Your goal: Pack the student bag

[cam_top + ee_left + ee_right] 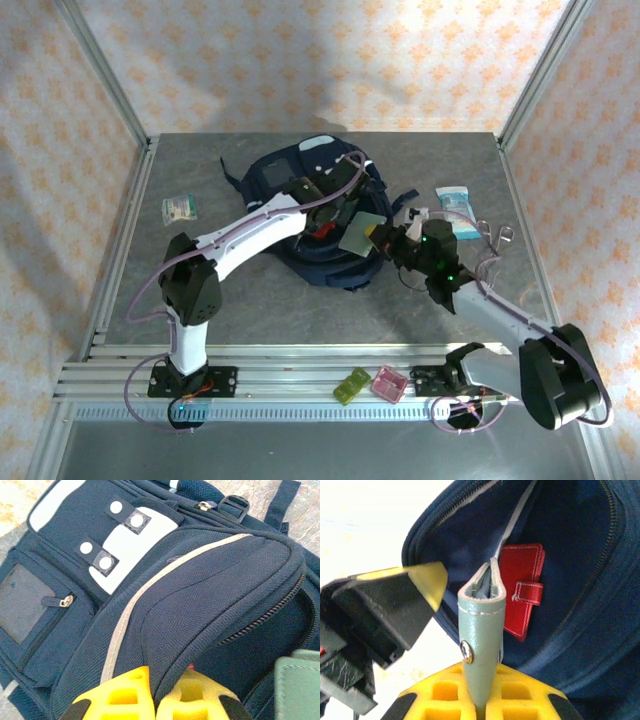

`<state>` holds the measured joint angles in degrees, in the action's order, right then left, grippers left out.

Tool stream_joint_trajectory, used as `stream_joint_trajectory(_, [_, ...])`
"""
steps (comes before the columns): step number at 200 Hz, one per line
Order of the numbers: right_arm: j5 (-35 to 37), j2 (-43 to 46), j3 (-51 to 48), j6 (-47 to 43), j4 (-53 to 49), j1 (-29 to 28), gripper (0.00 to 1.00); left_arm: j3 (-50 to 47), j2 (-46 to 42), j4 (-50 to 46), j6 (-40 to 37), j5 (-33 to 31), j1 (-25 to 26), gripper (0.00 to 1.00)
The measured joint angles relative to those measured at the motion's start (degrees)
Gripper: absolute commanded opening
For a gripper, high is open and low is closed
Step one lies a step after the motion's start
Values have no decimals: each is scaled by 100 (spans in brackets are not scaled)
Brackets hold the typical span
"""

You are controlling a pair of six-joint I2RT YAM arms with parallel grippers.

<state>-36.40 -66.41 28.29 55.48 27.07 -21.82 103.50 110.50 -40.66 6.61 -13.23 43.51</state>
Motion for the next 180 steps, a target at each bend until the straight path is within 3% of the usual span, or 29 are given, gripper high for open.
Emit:
stream_joint_trajectory(80, [944,-1523,715,699,1027,-103,8,514,306,-157,697,389,-2,0])
stream_joint_trajectory(108, [1303,-2177,1220,994,1244,-260,17,551,326,-153,850,407,-2,0])
stream_joint_trajectory(144, [1554,-2850,1886,1080,848,-372,40,575,323,-155,981,391,-20,0])
stream_joint_trajectory(180, [1609,-2861,2153,828,-138,-389,44,575,323,-127,1049,546,-103,0])
